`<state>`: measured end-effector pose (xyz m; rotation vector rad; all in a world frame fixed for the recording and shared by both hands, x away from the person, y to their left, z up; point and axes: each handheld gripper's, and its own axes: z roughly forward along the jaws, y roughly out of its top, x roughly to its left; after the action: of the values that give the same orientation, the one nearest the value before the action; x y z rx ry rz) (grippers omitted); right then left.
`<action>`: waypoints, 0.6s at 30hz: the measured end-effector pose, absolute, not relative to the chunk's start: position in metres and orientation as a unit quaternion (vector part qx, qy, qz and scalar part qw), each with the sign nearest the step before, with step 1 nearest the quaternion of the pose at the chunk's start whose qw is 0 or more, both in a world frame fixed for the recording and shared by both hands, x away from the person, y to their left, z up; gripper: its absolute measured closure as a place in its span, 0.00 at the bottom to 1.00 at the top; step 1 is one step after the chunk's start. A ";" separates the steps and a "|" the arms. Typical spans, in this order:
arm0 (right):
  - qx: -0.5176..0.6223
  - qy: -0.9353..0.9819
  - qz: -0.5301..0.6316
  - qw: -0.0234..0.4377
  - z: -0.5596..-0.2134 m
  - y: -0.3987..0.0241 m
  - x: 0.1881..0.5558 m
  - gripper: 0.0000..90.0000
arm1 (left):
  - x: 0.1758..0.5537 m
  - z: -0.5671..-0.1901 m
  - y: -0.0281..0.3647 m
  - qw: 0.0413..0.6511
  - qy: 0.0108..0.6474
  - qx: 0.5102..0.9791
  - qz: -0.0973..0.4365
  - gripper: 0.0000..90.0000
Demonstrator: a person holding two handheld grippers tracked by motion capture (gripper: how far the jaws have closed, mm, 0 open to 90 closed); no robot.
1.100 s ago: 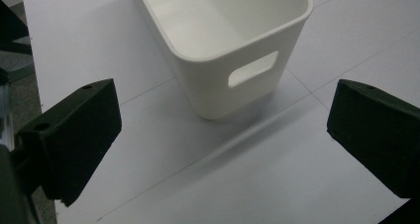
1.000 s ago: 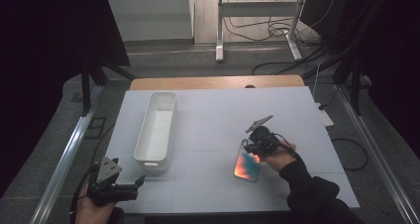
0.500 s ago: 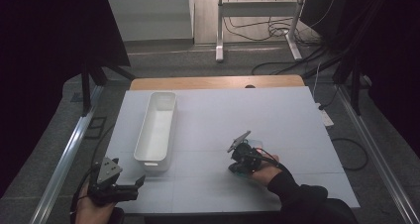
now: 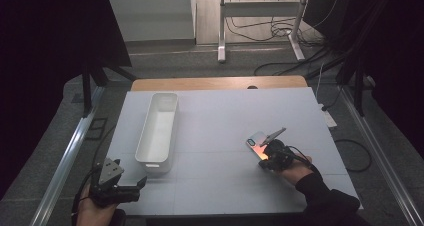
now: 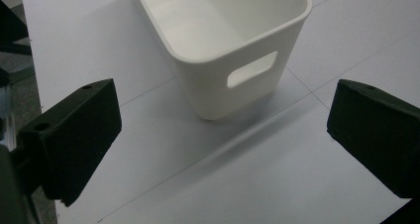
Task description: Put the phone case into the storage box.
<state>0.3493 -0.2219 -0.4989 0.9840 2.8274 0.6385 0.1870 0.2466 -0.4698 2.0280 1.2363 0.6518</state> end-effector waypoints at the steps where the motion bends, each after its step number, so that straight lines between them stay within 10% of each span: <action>1: 0.324 0.922 0.209 0.041 -0.499 -0.225 0.351 1.00 | 0.187 -0.470 0.247 0.333 0.473 0.776 0.249 0.01; 18: 0.337 0.904 0.252 0.070 -0.481 -0.241 0.347 0.83 | 0.187 -0.470 0.246 0.332 0.471 0.778 0.251 0.01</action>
<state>0.3470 -0.2409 -0.4810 1.0144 2.7212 0.7572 0.1865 0.2463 -0.4697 2.0316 1.2318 0.6560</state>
